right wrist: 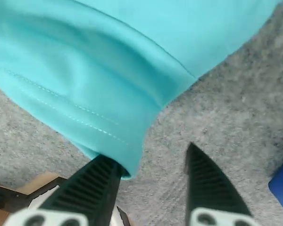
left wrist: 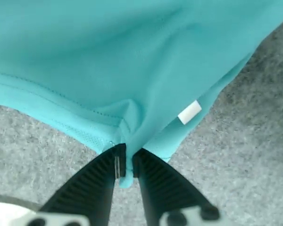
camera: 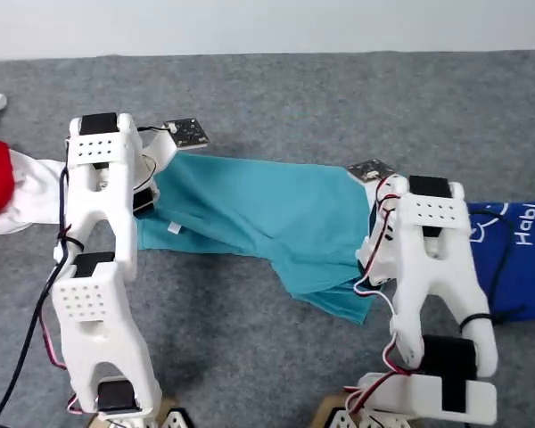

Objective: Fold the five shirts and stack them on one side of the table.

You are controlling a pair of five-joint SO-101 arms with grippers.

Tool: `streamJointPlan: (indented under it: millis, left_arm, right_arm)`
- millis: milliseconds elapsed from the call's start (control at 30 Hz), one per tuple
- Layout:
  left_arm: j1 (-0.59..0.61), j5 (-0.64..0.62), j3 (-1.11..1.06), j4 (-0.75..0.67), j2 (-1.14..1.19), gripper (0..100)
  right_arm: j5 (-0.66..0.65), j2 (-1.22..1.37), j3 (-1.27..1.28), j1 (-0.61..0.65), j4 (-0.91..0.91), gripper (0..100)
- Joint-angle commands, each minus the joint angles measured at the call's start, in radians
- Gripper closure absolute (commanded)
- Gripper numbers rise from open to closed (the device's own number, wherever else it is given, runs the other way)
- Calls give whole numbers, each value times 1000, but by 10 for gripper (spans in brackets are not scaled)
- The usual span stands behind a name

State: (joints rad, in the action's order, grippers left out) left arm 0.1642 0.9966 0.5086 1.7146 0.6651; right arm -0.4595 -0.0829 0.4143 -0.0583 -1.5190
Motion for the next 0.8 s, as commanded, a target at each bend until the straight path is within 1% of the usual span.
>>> streamJointPlan:
  millis: [0, 67, 200, 300, 467, 667, 700, 767]
  left_arm:
    - [-2, 11, 7, 15, -78, 998]
    - [0, 23, 8, 15, -80, 998]
    - [3, 69, 8, 35, -80, 998]
    - [2, 71, 7, 37, -80, 997]
    - [5, 72, 5, 37, -80, 997]
    - [5, 72, 5, 37, -80, 996]
    - [3, 72, 5, 37, -80, 996]
    - [3, 72, 5, 37, -78, 996]
  right_arm:
    - [-41, -4, -5, -18, -22, 760]
    - [-75, -7, -18, -18, -70, 749]
    - [-80, -38, -114, -18, -206, 727]
    - [-81, -87, -186, -18, -262, 707]
    - [-91, -150, -212, -18, -271, 703]
    - [-95, -156, -130, -13, -263, 698]
    - [-95, -156, -124, -13, -263, 684]
    - [-92, -156, -120, -18, -265, 621]
